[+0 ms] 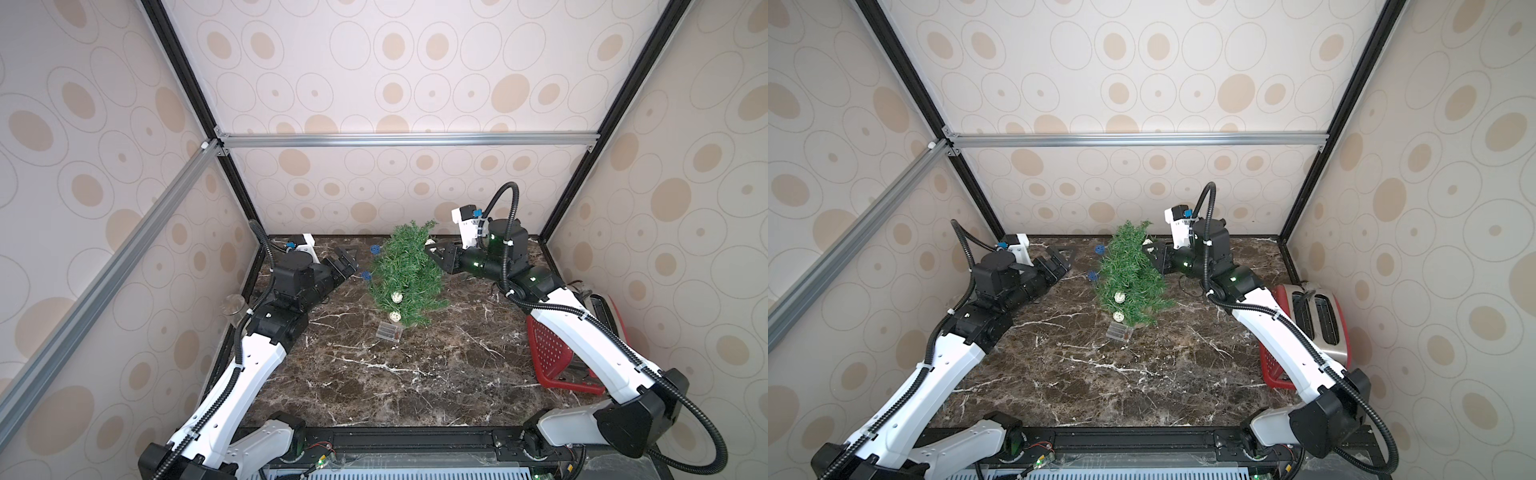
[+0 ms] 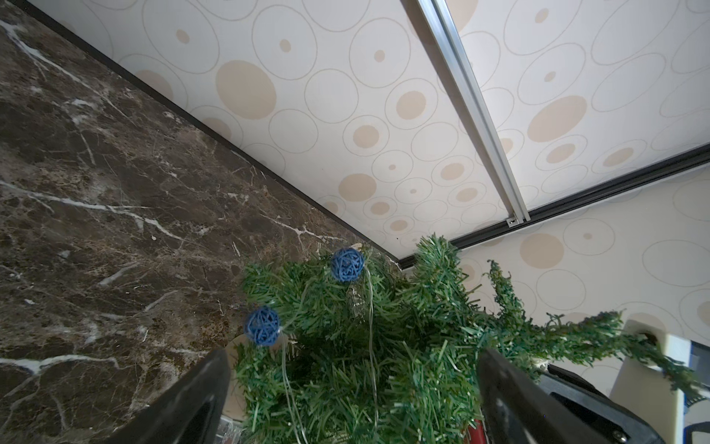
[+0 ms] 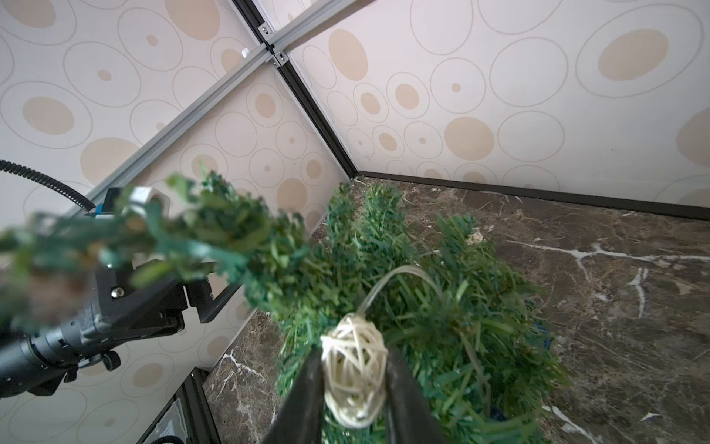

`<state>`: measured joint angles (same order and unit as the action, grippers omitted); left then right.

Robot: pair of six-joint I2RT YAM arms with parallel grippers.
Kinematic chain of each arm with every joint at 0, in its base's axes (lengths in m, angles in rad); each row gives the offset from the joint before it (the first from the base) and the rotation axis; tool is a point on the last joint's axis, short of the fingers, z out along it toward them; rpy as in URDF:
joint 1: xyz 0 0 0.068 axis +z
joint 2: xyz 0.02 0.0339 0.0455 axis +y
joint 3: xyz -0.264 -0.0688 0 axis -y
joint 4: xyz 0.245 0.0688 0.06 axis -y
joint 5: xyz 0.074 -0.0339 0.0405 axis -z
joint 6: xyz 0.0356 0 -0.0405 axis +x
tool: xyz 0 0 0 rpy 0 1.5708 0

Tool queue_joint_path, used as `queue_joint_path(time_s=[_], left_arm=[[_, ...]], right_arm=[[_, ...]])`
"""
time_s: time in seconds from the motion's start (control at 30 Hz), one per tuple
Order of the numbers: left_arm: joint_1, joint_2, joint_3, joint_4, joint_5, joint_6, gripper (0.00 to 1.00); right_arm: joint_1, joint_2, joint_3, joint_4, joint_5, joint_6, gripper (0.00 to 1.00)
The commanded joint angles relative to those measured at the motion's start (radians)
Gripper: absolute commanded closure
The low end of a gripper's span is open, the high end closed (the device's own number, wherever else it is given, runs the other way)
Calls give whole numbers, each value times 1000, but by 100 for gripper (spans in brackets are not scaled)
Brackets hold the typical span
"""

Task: Remove string lights from the small christmas tree
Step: Pick up the light string from the Christmas tree.

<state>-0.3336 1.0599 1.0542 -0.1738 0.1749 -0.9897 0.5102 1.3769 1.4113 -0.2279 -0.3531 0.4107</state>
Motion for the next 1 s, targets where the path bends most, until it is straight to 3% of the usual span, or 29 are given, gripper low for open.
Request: queue_joint_path(time_s=[0.0,0.37,0.57,0.97], left_arm=[[2,7,40,-18,13,34,1],[4,26,55,-28,24,51,1],[4,30,73,-40,25,72,1],[8,62,114,-53,34,92,1]], right_arm=[[4,8,60,-3,12,-26,75],[8,9,39,-7,24,-18,73],[-4,26,101,-43,115,-41,76],[-57,108,303,-98,99,-84,77]])
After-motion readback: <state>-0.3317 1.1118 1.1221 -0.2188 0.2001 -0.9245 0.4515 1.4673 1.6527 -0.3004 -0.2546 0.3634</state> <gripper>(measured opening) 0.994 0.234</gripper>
